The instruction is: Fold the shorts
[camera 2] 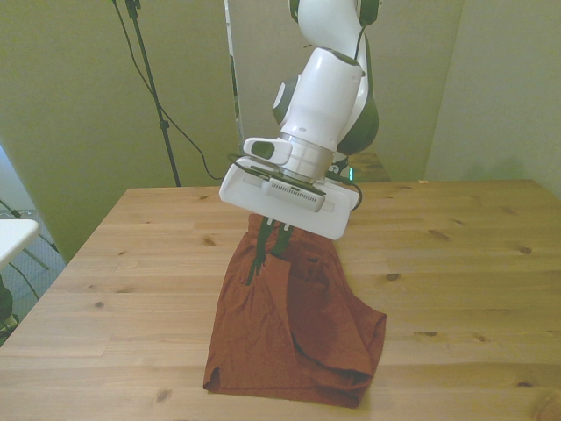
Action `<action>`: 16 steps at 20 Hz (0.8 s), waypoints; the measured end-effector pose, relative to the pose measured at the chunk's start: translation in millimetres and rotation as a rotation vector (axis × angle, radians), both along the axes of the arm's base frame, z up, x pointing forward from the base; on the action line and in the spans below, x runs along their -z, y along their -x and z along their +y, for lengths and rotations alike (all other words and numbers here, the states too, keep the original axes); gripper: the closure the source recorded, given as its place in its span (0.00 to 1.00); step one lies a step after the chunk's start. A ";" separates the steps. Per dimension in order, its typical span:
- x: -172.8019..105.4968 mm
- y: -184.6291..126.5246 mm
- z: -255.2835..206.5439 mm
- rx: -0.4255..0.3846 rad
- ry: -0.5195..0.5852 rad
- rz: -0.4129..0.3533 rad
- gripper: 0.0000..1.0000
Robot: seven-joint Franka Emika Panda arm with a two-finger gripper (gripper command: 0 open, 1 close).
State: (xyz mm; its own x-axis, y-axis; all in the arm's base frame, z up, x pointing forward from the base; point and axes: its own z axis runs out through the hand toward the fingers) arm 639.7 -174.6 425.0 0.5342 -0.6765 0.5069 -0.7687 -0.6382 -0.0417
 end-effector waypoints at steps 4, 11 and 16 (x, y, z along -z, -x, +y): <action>-10.4 3.0 -30.5 0.018 -0.045 -0.017 1.00; -20.1 7.4 -75.4 0.050 -0.079 -0.042 1.00; -15.1 7.0 -97.7 0.092 -0.103 -0.051 0.00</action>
